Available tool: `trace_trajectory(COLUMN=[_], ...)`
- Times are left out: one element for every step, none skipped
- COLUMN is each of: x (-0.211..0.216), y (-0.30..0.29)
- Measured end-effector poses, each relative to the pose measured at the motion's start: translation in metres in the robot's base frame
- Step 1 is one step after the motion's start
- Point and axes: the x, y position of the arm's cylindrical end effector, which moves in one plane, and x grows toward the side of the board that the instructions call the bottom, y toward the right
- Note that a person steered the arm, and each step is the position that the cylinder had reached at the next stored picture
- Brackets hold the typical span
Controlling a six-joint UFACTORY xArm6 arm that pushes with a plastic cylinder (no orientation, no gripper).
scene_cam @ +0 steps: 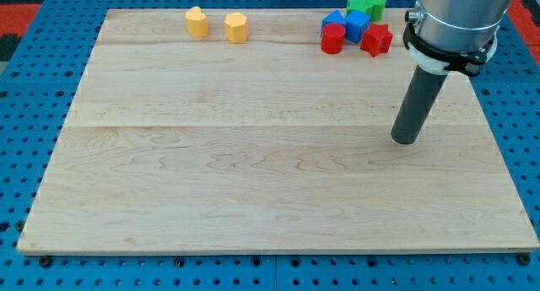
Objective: Move your arm to the top right
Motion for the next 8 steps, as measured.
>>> trace_trajectory(x=[0.000, 0.000, 0.000, 0.003, 0.003, -0.013, -0.070, -0.158], y=[0.000, -0.012, -0.012, 0.018, 0.023, 0.042, 0.079, 0.109])
